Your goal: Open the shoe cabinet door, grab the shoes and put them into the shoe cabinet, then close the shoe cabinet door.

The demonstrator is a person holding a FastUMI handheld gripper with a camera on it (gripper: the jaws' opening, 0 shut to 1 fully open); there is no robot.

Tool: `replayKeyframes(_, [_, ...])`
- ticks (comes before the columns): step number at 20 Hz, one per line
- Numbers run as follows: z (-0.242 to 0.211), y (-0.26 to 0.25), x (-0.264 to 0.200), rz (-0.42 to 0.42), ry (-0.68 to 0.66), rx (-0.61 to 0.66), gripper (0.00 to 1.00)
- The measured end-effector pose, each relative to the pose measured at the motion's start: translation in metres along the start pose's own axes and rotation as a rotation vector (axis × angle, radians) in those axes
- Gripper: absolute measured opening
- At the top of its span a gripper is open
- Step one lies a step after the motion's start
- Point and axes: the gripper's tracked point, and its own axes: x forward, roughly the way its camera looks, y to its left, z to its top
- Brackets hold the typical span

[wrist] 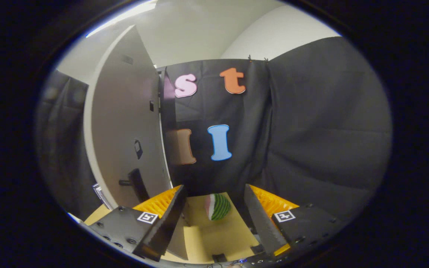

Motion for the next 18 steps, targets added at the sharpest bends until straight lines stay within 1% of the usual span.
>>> replayKeyframes(3, [-0.004,0.014,0.041,0.072,0.01,0.008,0.97])
replayKeyframes(6, [-0.009,0.029,0.061,0.122,0.018,-0.003,0.97])
replayKeyframes(8, [-0.013,0.041,0.065,0.146,0.024,-0.023,0.97])
replayKeyframes(10, [-0.012,0.041,0.066,0.135,0.016,-0.042,0.96])
replayKeyframes(15, [-0.014,0.051,0.066,0.116,0.019,-0.044,0.95])
replayKeyframes(18, [-0.015,0.074,0.06,0.12,0.015,-0.051,0.94])
